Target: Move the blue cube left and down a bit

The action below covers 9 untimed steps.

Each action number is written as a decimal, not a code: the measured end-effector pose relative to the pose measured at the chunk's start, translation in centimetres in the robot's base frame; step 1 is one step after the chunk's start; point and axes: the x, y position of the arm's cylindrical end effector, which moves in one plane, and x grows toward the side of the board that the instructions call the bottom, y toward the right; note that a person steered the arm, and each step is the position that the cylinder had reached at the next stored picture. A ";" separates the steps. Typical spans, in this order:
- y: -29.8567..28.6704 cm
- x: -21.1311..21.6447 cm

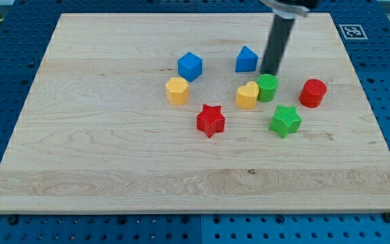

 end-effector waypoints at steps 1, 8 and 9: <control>-6.0 -0.2; -12.0 -3.1; -13.6 -3.0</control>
